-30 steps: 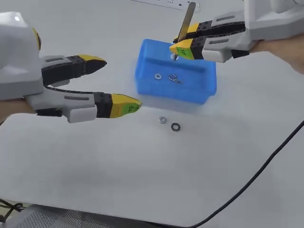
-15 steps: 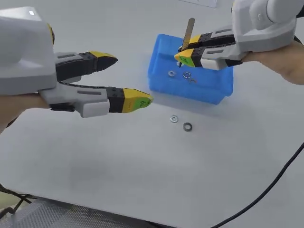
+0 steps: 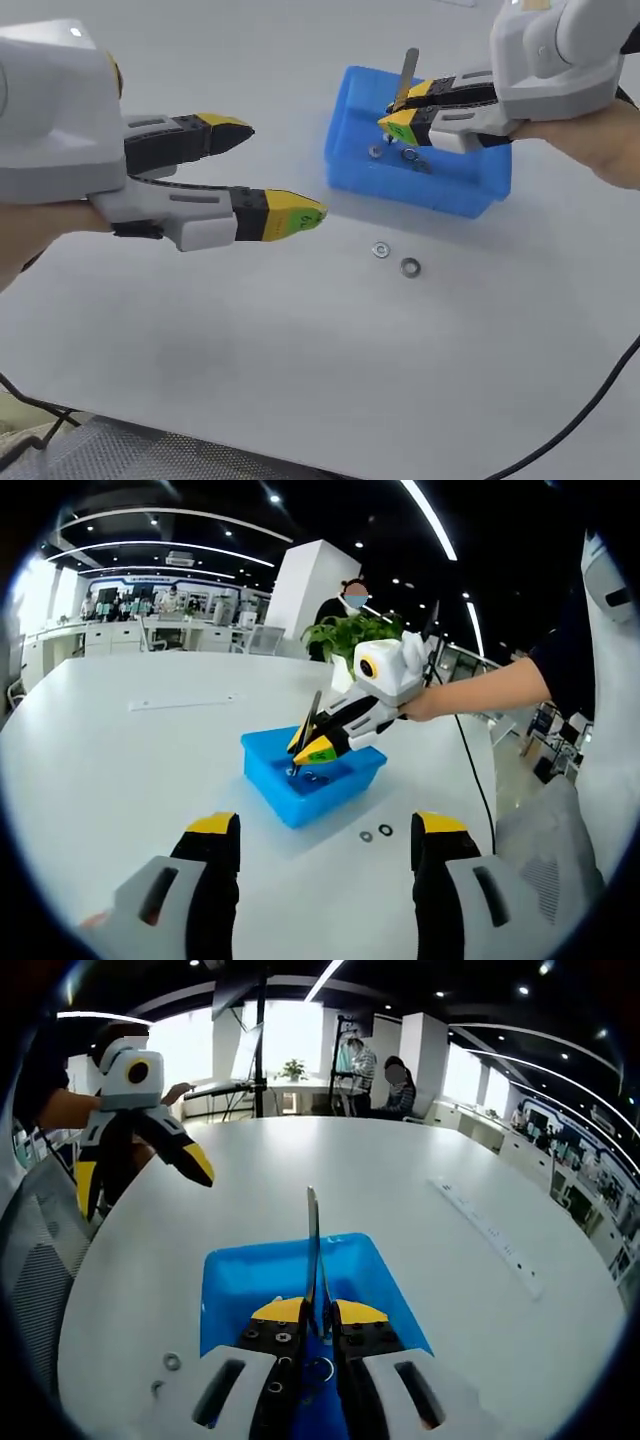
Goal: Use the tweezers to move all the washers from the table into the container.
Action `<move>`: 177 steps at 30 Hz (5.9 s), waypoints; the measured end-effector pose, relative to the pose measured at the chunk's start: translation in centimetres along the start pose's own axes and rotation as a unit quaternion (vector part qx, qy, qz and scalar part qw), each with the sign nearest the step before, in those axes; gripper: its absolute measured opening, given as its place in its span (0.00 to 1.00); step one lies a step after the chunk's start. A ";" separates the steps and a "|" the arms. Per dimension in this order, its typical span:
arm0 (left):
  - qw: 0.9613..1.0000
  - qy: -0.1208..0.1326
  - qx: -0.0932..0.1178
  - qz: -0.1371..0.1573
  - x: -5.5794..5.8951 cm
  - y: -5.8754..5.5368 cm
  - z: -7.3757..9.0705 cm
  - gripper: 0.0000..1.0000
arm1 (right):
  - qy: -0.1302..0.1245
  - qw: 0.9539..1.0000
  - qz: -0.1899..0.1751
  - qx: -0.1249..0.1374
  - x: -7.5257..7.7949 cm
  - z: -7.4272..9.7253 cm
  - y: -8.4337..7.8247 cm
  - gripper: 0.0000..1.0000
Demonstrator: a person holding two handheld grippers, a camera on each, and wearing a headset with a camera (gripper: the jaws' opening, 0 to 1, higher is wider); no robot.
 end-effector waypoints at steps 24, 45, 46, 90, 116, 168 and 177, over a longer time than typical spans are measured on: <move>0.994 -0.060 0.045 -0.082 -3.1 6.5 -8.8 0.66 | 0.003 1.000 0.001 0.009 -0.7 0.2 -0.2 0.11; 0.981 -0.117 0.010 -0.156 -3.8 8.1 -12.2 0.24 | 0.003 1.000 -0.010 0.011 -0.9 0.5 -0.2 0.11; 0.980 -0.121 0.010 -0.156 -3.8 8.1 -12.3 0.22 | 0.003 1.000 -0.010 0.011 -0.9 0.5 -0.3 0.11; 0.960 -0.135 -0.012 -0.244 -3.0 9.2 -12.0 0.05 | -0.004 1.000 0.009 -0.009 -1.3 1.0 0.4 0.21; 0.960 -0.115 0.004 -0.257 -0.6 11.0 -7.6 0.05 | -0.070 0.997 -0.037 0.022 -3.8 8.3 0.8 0.68; 0.963 -0.171 0.008 -0.207 8.3 4.7 -6.8 0.05 | -0.122 0.980 -0.158 0.011 -12.9 14.8 -7.1 0.88; 0.962 -0.178 -0.001 -0.205 8.5 4.0 -7.5 0.05 | -0.108 0.981 -0.163 0.006 -13.2 14.3 -7.4 0.87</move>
Point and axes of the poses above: the centre of the closed fingertips' face, and the gripper's own axes: z roughly backward along the fingers, x roughly to its right, y roughly out of its top, the point moved 10 cm from there along z, roughly backward along the fingers, and after that the axes turned 3 degrees about -z, right-handed, at the moved point
